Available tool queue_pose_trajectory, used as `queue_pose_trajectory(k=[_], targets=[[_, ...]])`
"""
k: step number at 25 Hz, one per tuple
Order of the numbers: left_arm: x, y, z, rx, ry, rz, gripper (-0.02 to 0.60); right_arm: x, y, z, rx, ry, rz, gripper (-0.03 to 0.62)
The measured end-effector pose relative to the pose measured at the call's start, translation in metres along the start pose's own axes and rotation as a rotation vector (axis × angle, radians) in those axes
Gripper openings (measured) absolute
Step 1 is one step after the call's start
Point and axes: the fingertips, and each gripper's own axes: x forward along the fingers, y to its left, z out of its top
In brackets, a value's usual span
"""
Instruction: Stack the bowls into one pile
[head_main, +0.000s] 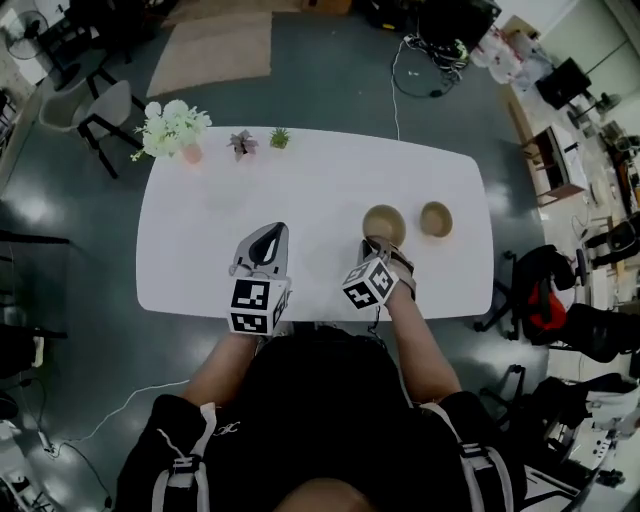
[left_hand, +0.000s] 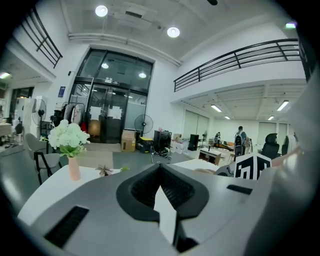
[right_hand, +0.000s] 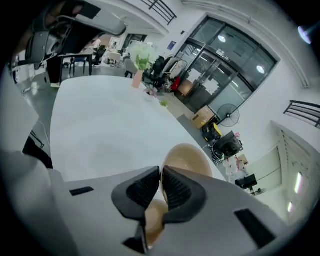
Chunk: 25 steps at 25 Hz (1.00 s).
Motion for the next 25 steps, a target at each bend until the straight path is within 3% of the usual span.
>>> queue_pose_trajectory(k=[7, 14, 25], targets=[[0.030, -0.044, 0.006, 0.051, 0.023, -0.136, 0.014, -0.011, 0.005, -0.054, 0.084, 0.087, -0.007, 0.044], [0.043, -0.072, -0.003, 0.057, 0.045, -0.223, 0.014, -0.016, 0.012, -0.082, 0.105, 0.142, -0.031, 0.044], [0.042, -0.071, -0.015, 0.060, 0.077, -0.234, 0.014, -0.002, 0.044, -0.104, 0.138, 0.196, 0.038, 0.045]])
